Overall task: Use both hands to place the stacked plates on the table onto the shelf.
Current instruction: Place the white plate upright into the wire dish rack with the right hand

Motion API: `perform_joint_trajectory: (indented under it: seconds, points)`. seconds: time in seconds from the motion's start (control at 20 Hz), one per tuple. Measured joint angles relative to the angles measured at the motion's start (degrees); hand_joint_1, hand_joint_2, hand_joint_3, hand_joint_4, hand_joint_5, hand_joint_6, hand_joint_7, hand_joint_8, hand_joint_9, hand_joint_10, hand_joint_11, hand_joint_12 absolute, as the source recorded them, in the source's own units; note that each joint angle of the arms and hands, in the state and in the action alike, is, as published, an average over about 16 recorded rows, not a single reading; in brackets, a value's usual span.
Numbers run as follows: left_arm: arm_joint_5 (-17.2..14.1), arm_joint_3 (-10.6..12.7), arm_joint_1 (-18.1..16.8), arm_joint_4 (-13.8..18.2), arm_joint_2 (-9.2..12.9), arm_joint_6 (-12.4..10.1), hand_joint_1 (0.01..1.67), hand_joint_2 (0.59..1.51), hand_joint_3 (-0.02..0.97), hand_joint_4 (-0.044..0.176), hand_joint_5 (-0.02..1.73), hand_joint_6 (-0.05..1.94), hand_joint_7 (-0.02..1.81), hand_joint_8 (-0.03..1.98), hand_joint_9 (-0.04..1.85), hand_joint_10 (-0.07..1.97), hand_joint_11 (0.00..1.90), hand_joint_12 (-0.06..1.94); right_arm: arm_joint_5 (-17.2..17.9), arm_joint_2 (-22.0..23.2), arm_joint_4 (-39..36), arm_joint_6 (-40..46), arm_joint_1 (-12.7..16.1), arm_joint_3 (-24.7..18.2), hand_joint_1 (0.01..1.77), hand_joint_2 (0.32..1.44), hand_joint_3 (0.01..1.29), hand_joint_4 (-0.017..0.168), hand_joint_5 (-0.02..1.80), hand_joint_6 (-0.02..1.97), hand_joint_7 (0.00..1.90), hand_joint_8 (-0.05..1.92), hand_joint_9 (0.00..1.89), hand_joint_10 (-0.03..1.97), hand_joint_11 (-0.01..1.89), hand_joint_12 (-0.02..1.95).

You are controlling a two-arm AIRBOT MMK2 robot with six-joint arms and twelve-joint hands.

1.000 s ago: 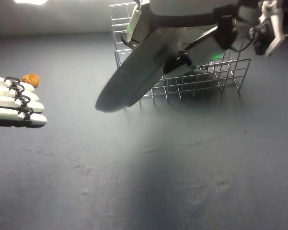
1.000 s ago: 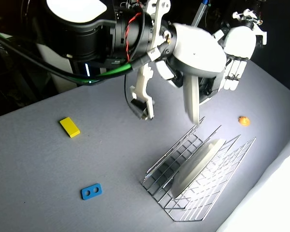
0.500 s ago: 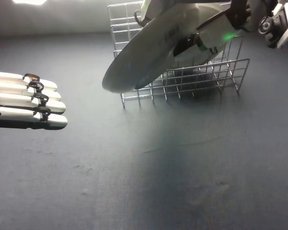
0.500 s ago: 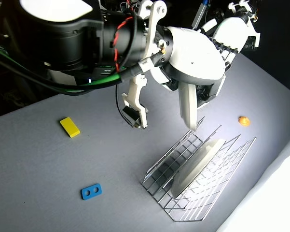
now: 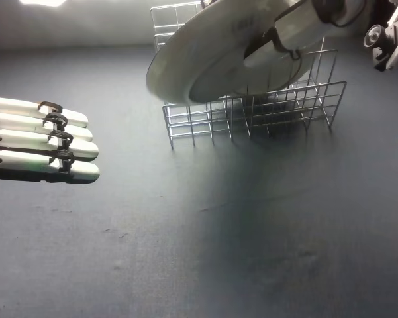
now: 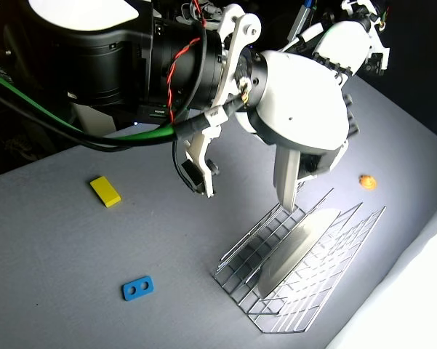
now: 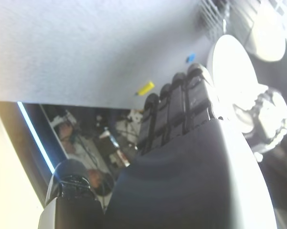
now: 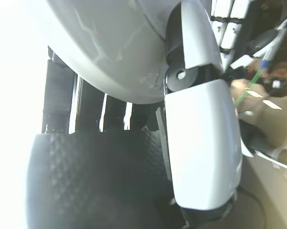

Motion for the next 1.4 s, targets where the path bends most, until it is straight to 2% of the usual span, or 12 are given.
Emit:
perform_joint_trajectory:
  seconds: [0.3, 0.55, 0.8, 1.05, 1.4]
  points:
    - [-1.40, -0.34, -4.94, 1.64, 0.57, 0.00, 0.02, 1.080, 0.020, 0.001, 0.04, 0.01, 0.02, 0.00, 0.02, 0.01, 0.01, 0.00, -6.02, -0.09, 0.86, 2.38, -0.01, 0.00, 1.21, 1.00, 0.01, -0.005, 0.95, 0.83, 1.10, 0.95, 1.26, 0.46, 0.97, 1.01]
    - [-2.68, -0.89, -10.80, 4.35, 1.26, -0.33, 0.02, 1.081, 0.020, 0.002, 0.04, 0.01, 0.02, 0.00, 0.02, 0.01, 0.01, 0.00, -10.39, -0.38, 1.61, 3.42, -0.30, 0.02, 1.21, 1.00, 0.01, -0.006, 0.94, 0.84, 1.10, 0.96, 1.21, 0.57, 0.96, 1.04]
    - [-4.64, -1.55, -16.81, 7.58, 1.96, -1.13, 0.02, 1.080, 0.020, 0.002, 0.05, 0.01, 0.02, 0.00, 0.02, 0.01, 0.01, 0.00, -13.65, -0.97, 2.13, 3.95, -0.76, 0.10, 1.21, 1.00, 0.01, -0.008, 0.94, 0.84, 1.10, 0.98, 1.18, 0.65, 0.95, 1.05]
    - [-6.52, -2.17, -21.06, 10.16, 2.58, -1.98, 0.02, 1.079, 0.020, 0.002, 0.05, 0.01, 0.02, 0.00, 0.01, 0.01, 0.01, 0.00, -16.11, -1.81, 2.36, 3.83, -1.87, 0.19, 1.21, 1.00, 0.01, -0.007, 0.93, 0.85, 1.09, 0.99, 1.15, 0.72, 0.95, 1.07]
    - [-10.56, -2.68, -23.39, 12.19, 3.11, -5.89, 0.02, 1.078, 0.020, 0.002, 0.04, 0.01, 0.02, 0.00, 0.01, 0.01, 0.01, -0.01, -18.20, -2.90, 2.39, 3.32, -3.83, 0.32, 1.22, 1.00, 0.01, -0.006, 0.92, 0.87, 1.09, 1.00, 1.14, 0.76, 0.95, 1.06]
